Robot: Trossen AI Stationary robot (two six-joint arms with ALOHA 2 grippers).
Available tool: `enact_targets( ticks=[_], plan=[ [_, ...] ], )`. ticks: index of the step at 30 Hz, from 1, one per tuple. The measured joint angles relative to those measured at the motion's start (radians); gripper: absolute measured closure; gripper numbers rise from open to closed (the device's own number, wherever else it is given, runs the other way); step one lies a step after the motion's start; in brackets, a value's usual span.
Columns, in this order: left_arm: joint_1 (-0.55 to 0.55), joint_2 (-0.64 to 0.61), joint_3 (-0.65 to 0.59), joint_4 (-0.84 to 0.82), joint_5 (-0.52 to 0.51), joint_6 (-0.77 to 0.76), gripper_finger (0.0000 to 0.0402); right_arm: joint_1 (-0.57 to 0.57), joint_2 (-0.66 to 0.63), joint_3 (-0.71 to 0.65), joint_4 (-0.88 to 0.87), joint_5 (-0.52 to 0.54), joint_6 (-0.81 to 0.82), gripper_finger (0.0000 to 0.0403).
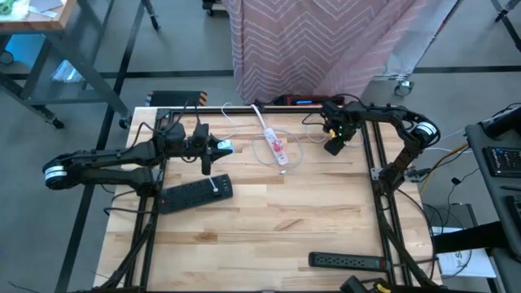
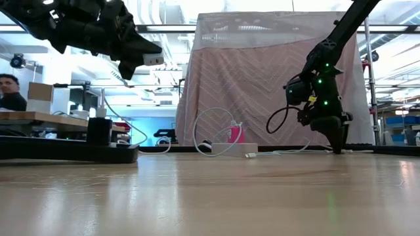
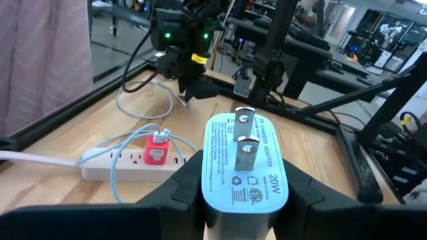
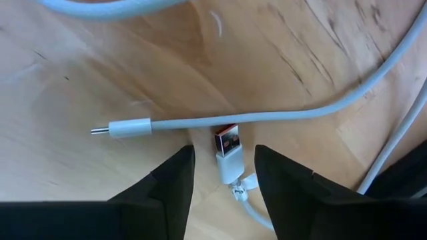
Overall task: Insert USB
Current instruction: Insert the white charger cable to the white charger adapter
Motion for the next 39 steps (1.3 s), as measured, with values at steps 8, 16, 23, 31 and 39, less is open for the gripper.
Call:
enact_targets(
  ticks=[8, 16, 23, 31, 39],
  plan=[
    [0.000, 0.013, 0.000, 0.001, -0.001, 0.001, 0.0301, -0.002, 0.000, -0.003, -0.005, 0.015, -0.051, 0.0263],
    [0.000, 0.013, 0.000, -0.024, -0.032, -0.006, 0.0300, -0.059, 0.001, -0.005, -0.023, 0.011, -0.088, 0.0254],
    [0.000, 0.013, 0.000, -0.043, -0.056, -0.018, 0.0299, -0.091, 0.002, -0.006, -0.011, -0.038, -0.132, 0.0282],
    [0.000, 0.025, 0.000, -0.043, -0.054, -0.021, 0.0301, -0.098, -0.005, -0.058, 0.063, -0.115, -0.267, 0.0352],
    [0.000, 0.109, -0.001, 0.016, 0.035, 0.009, 0.0301, -0.076, -0.078, -0.072, 0.083, -0.127, -0.279, 0.0394]
  ],
)
